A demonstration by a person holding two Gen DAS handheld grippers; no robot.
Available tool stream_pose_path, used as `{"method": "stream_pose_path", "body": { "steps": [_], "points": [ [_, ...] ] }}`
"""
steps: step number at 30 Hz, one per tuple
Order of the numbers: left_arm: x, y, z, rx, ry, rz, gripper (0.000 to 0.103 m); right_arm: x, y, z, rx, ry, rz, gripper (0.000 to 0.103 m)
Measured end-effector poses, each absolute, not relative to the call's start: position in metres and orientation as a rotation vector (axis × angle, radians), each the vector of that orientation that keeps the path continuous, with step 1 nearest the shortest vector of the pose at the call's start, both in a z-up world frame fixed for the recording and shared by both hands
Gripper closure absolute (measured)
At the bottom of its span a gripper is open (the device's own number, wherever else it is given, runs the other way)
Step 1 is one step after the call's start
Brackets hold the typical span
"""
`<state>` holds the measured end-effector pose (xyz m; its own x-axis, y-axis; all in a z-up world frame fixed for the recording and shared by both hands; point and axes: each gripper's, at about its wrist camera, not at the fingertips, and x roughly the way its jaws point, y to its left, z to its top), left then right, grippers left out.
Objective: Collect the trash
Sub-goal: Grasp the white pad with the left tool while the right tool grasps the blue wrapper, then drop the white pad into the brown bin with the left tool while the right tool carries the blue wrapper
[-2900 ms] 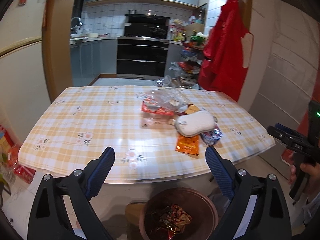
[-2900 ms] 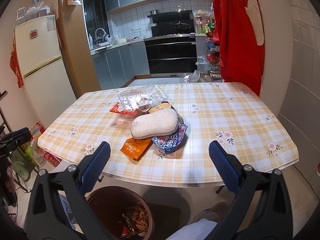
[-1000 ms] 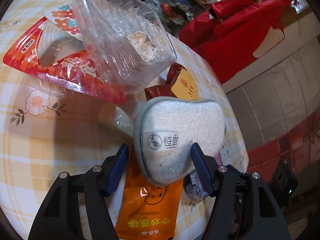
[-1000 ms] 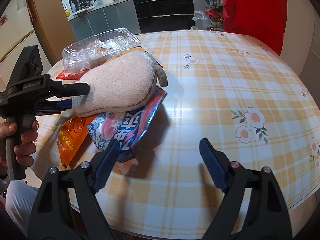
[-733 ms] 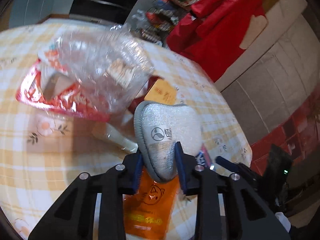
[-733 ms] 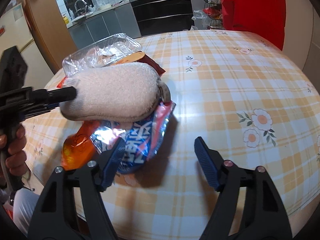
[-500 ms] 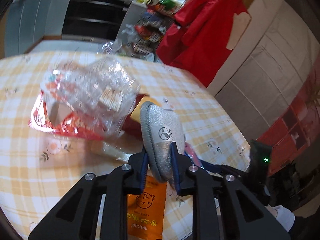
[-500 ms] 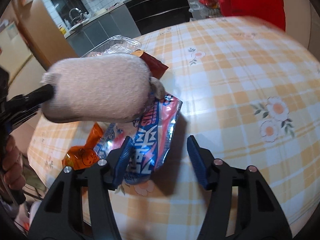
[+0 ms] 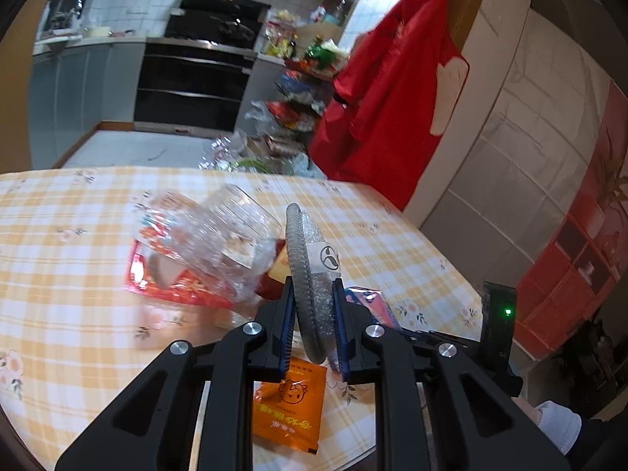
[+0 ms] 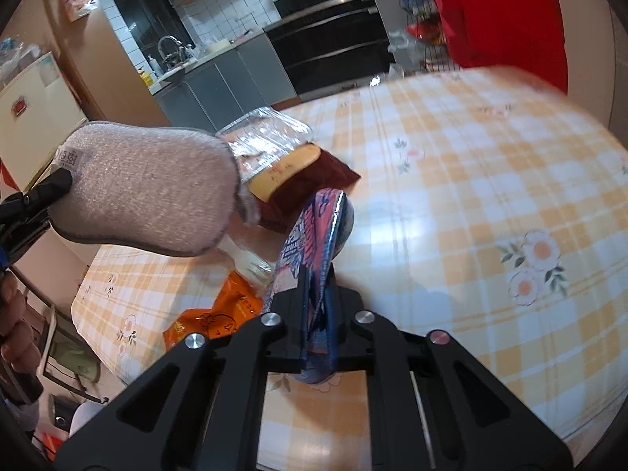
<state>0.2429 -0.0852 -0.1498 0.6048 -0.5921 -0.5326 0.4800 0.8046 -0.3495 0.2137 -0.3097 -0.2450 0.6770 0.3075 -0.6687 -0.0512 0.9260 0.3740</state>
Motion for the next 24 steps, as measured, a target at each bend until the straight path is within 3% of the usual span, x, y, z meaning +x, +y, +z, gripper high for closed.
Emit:
{"method": "stream_pose_path", "body": {
  "steps": [13,24],
  "points": [
    [0.172,-0.022,-0.102,-0.167,0.641,-0.555,0.086,0.170,-0.292,-0.172,0.274,0.673,0.219,0.092],
    [0.085,0.012,-0.098,-0.121,0.679,-0.587,0.085,0.115,-0.266,-0.122,0.218,0.591,0.245,0.092]
  ]
}}
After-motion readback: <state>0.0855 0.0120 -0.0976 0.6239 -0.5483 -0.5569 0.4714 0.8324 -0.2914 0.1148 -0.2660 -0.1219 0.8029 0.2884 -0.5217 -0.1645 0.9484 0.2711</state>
